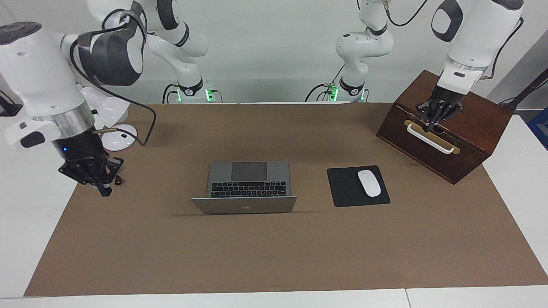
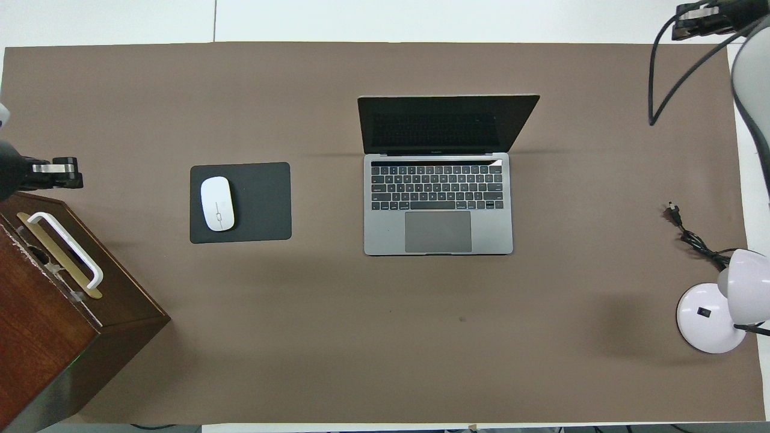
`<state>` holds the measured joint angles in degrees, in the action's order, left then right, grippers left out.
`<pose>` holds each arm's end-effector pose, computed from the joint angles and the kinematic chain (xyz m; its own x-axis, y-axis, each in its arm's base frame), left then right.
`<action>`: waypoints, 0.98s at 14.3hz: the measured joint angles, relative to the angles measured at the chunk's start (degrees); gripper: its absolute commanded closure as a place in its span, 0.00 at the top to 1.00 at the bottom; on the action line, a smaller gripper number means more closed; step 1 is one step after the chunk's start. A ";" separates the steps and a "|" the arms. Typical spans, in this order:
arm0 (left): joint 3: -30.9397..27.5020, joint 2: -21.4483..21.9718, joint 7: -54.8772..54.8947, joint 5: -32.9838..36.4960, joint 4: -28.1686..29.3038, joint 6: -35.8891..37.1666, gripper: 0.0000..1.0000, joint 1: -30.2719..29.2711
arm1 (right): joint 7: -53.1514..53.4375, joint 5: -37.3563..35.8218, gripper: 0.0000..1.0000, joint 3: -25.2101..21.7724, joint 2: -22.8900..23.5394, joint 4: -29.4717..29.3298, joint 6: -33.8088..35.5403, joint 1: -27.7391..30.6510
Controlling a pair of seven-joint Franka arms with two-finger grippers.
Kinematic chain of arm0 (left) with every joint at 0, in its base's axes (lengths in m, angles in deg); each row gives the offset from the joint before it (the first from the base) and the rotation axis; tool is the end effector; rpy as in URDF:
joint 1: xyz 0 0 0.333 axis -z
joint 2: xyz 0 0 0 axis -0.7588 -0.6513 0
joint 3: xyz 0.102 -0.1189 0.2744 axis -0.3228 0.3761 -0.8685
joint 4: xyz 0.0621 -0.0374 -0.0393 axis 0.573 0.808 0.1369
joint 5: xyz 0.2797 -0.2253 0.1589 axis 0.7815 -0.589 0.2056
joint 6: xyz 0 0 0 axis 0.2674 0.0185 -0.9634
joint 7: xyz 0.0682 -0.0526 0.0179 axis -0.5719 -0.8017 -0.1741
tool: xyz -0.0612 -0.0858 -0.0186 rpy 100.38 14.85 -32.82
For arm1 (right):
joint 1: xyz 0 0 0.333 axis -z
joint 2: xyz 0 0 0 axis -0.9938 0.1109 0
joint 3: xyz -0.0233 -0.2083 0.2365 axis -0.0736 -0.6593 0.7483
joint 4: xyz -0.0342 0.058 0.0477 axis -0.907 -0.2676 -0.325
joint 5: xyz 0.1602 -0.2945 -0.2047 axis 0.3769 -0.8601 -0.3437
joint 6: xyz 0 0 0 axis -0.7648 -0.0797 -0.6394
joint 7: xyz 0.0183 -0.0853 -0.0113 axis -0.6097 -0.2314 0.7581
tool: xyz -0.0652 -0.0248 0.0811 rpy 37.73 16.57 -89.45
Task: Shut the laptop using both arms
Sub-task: 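Reach the right gripper to the laptop lid while the left gripper advances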
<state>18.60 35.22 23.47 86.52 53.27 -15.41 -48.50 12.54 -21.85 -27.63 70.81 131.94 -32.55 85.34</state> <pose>0.5435 -0.0356 0.5960 0.9910 0.0088 0.1334 0.0050 -0.9996 0.0283 0.7234 -0.0053 0.5926 0.9503 0.0236 0.3105 0.0306 -0.9994 -0.0176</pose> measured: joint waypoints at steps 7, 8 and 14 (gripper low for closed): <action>0.33 6.64 -2.29 -5.33 18.48 -21.27 0.00 11.07 | 15.90 -4.54 0.00 -0.28 6.30 -5.05 -3.19 -14.84; 0.34 7.96 -3.61 -5.55 21.44 -24.67 0.00 12.98 | 18.57 -6.36 0.00 -0.30 6.63 -5.13 -3.24 -16.66; 0.44 13.50 -8.40 -5.63 35.91 -44.12 0.00 25.76 | 29.85 -9.37 0.00 -0.32 8.60 -5.15 -4.15 -22.18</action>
<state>19.04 48.72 15.07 80.89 89.18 -59.52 -22.74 42.39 -31.22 -27.96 79.42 126.79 -36.69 63.16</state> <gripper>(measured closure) 0.991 0.991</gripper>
